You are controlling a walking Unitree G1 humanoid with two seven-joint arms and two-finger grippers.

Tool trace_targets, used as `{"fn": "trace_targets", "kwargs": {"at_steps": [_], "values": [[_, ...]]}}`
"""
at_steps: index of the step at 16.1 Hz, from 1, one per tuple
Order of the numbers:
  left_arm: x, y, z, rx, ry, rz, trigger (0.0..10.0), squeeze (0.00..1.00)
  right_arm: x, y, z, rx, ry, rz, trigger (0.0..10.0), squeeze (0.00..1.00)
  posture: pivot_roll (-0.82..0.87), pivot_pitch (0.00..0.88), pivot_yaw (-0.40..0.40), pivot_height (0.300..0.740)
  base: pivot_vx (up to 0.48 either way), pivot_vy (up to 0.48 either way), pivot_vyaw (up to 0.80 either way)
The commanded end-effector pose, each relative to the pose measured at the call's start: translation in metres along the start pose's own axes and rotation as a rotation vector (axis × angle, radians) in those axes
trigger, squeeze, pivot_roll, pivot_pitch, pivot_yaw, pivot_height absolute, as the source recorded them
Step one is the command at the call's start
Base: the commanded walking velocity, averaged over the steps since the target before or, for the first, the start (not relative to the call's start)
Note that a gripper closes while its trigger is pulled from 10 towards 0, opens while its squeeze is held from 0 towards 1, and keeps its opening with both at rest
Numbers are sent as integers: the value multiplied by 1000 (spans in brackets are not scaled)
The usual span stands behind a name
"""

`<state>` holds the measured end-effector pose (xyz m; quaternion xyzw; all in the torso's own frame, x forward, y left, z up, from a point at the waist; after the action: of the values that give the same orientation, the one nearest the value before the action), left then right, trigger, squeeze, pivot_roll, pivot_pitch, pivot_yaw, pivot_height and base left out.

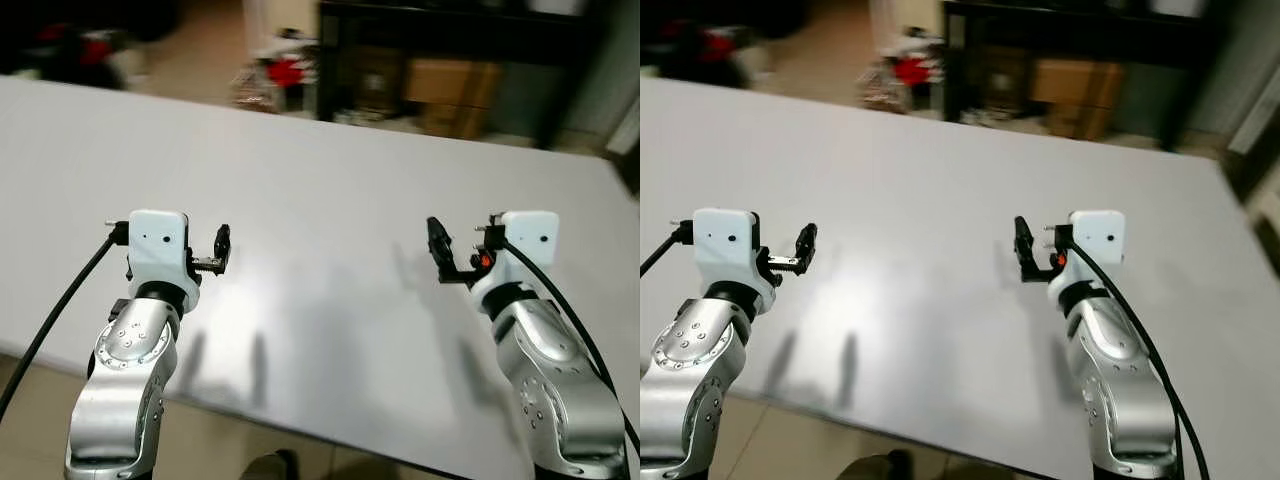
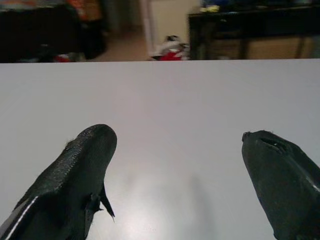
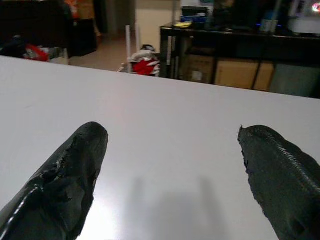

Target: Setting the table

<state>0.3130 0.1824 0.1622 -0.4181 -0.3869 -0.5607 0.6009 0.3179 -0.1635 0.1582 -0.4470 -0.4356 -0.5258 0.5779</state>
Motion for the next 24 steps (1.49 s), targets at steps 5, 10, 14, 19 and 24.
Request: {"fn": "trace_targets", "kwargs": {"at_steps": [5, 10, 14, 19, 24], "values": [[20, 6, 15, 61, -12, -90, 10000, 1000, 6, -3, -12, -92, -98, -46, 10000, 1000, 55, 0, 43, 740, 0, 0, 800], [3, 2, 3, 9, 46, -7, 10000, 0, -5, -10, -2, -27, 0, 10, 10000, 1000, 40, 0, 58, 740, 0, 0, 800], [7, -3, -1, -1, 94, -16, 10000, 0, -9, -8, 6, 12, 21, 43, 10000, 1000, 58, 0, 42, 740, 0, 0, 800], [8, -6, 0, 34, 55, -29, 10000, 0, -12, -3, 16, 62, 38, 60, 10000, 1000, 85, 0, 21, 740, 0, 0, 800], [9, -9, 1, 62, 113, -55, 10000, 0, -16, 7, 22, 87, 37, 57, 10000, 1000, 130, 0, -5, 740, 0, 0, 800]]}}
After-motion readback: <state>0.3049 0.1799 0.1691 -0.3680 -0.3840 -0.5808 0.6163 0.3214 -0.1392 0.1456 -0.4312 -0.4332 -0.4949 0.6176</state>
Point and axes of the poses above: a point about 5 cm out from each wrist's last joint towards the gripper, its own y axis pointing out of the wrist towards the gripper, its own x axis along the axis of the wrist's last joint, z = x × y, the point moved 6 cm from there along y, pointing out of the wrist towards the gripper, and after that the axes turned 13 degrees about y, right-handed, at the moved point
